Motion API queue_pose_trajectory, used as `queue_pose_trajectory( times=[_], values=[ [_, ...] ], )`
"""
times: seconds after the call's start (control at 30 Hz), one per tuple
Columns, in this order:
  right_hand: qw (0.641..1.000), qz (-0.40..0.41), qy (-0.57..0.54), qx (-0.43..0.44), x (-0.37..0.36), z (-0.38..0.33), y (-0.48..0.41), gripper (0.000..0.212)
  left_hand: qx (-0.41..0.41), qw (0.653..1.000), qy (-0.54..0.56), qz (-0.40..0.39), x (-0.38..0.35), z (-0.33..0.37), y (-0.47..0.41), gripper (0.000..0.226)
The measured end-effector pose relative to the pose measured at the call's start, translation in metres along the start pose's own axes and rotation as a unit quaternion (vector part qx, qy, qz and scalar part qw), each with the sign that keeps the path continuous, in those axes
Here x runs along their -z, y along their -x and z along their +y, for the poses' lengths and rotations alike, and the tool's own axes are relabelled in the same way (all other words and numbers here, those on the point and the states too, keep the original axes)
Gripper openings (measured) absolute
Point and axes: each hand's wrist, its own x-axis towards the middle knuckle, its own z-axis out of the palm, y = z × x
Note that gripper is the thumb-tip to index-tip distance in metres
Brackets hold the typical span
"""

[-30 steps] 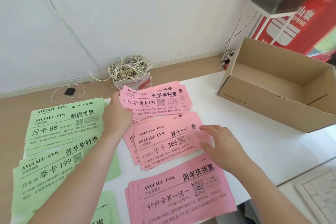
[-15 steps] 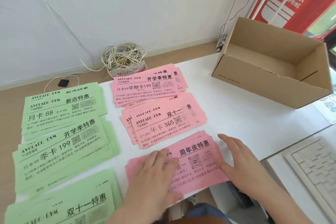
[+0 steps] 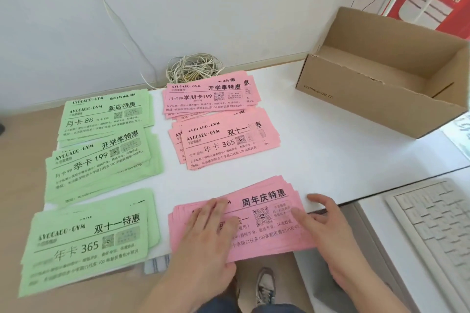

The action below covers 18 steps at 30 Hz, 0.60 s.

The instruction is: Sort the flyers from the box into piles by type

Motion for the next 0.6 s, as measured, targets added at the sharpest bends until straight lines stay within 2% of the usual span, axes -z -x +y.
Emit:
queue_pose_trajectory(
  times=[0.07, 0.17, 0.23, 0.27, 0.3, 0.33, 0.37, 0.4, 0.43, 0.47, 0.5, 0.53, 0.6],
  values=[
    [0.997, -0.037, -0.063, -0.010, 0.001, 0.003, -0.002, 0.042, 0.005, 0.999, 0.046, -0.012, -0.001, 0.003, 0.006, 0.058],
    [0.994, -0.107, -0.021, 0.016, 0.001, 0.001, -0.004, 0.035, 0.006, 0.990, 0.140, 0.000, 0.006, 0.004, 0.010, 0.058],
    [0.990, -0.128, 0.000, 0.054, 0.006, -0.005, -0.007, 0.032, 0.086, 0.971, 0.225, -0.007, 0.018, 0.007, 0.014, 0.077],
    [0.988, -0.136, -0.001, 0.076, 0.011, -0.009, -0.009, 0.031, 0.139, 0.955, 0.262, 0.024, 0.021, 0.008, 0.015, 0.084],
    [0.985, -0.144, -0.009, 0.099, 0.016, -0.014, -0.010, 0.032, 0.190, 0.934, 0.284, 0.104, 0.023, 0.009, 0.015, 0.088],
    [0.981, -0.150, -0.019, 0.120, 0.020, -0.019, -0.012, 0.034, 0.249, 0.900, 0.308, 0.183, 0.025, 0.008, 0.015, 0.091],
    [0.978, -0.153, -0.029, 0.139, 0.024, -0.024, -0.015, 0.035, 0.306, 0.850, 0.366, 0.223, 0.030, 0.008, 0.012, 0.093],
    [0.975, -0.153, -0.037, 0.154, 0.028, -0.027, -0.019, 0.036, 0.340, 0.782, 0.471, 0.226, 0.034, 0.006, 0.008, 0.094],
    [0.973, -0.154, -0.047, 0.167, 0.031, -0.031, -0.023, 0.037, 0.339, 0.705, 0.586, 0.215, 0.037, 0.004, 0.003, 0.089],
    [0.969, -0.157, -0.060, 0.179, 0.032, -0.036, -0.026, 0.037, 0.319, 0.641, 0.670, 0.196, 0.038, 0.001, -0.002, 0.079],
    [0.965, -0.161, -0.070, 0.192, 0.032, -0.041, -0.029, 0.037, 0.295, 0.613, 0.710, 0.185, 0.041, -0.001, -0.006, 0.065],
    [0.960, -0.167, -0.074, 0.210, 0.031, -0.046, -0.032, 0.037, 0.276, 0.628, 0.703, 0.189, 0.045, -0.002, -0.009, 0.052],
    [0.949, -0.165, -0.071, 0.258, 0.030, -0.056, -0.037, 0.036, 0.251, 0.683, 0.641, 0.246, 0.052, -0.005, -0.016, 0.031]
  ],
)
